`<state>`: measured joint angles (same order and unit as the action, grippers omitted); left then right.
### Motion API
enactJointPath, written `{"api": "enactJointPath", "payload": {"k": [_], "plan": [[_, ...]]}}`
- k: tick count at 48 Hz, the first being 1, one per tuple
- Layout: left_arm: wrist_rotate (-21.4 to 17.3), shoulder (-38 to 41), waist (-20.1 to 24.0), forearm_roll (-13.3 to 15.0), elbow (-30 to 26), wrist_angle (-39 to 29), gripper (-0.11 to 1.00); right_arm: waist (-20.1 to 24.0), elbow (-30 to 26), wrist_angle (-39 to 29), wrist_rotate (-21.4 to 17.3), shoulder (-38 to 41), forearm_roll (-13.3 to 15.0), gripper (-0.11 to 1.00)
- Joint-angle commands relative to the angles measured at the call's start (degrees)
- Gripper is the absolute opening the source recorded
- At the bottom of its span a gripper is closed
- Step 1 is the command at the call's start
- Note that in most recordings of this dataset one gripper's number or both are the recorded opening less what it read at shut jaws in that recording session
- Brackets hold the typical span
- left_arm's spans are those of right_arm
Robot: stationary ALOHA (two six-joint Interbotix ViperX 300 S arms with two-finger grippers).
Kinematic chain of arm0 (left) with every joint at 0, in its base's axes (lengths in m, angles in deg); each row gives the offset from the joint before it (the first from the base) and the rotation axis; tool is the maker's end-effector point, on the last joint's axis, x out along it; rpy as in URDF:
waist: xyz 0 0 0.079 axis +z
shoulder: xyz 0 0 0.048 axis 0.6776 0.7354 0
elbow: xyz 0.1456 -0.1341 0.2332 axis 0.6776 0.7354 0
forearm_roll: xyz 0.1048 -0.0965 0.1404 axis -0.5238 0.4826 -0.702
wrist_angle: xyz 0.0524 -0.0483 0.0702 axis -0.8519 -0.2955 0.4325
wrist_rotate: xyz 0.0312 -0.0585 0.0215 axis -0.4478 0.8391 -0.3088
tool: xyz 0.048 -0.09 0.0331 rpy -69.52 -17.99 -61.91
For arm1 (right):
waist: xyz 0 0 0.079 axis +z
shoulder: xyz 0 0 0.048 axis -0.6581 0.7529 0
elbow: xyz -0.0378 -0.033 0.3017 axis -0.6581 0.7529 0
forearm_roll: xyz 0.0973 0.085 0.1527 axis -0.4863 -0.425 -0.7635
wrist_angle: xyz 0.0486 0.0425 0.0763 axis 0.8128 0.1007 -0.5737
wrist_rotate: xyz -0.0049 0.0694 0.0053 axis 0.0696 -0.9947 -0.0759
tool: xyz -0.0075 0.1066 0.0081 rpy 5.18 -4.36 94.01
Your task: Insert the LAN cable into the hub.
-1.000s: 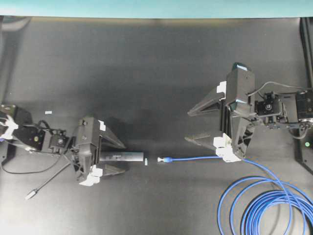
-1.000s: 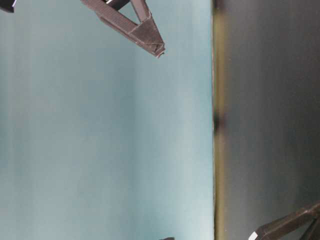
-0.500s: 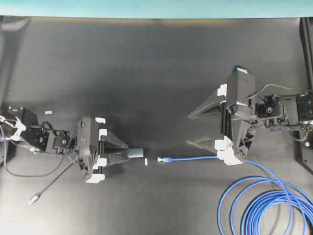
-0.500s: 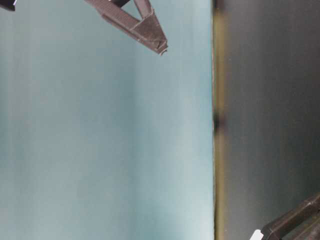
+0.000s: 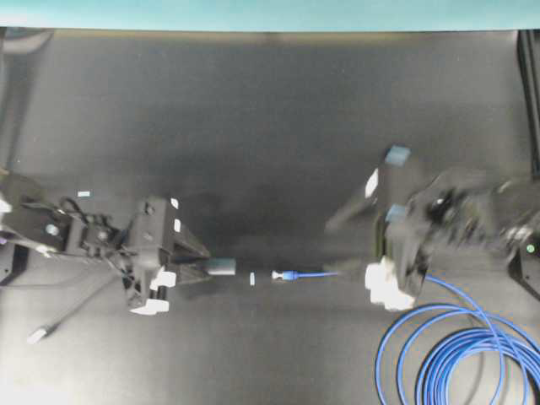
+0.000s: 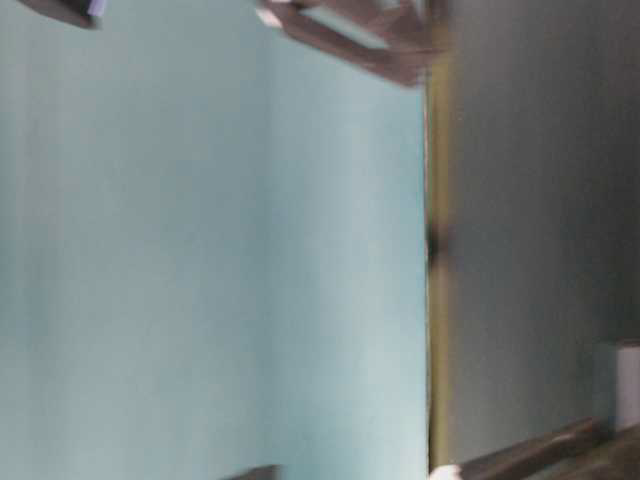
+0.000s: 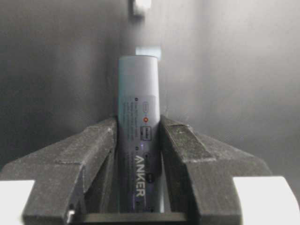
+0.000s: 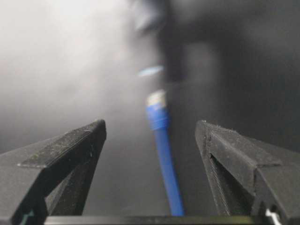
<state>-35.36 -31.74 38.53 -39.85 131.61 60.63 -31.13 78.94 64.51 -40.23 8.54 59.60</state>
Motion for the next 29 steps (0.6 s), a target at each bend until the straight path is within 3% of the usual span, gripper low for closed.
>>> {"api": "enactJointPath", "payload": {"k": [1,17,29], "plan": [[-0.2,-4.9,0.0,-0.2,-1.1,-5.1,0.28,0.5,-0.4,2.5,0.2,2.8,-0.1,0.75],[0.6,-11.0,-0.3,-0.2,-2.8,-15.6,0.28,0.8,-2.0,11.8,1.5,15.0,0.1,0.74],[0.6,-10.8,-0.6,-0.2,-5.3,-18.3,0.28,-0.3,-4.0,12.6,1.9,20.6,0.2,0.74]]}}
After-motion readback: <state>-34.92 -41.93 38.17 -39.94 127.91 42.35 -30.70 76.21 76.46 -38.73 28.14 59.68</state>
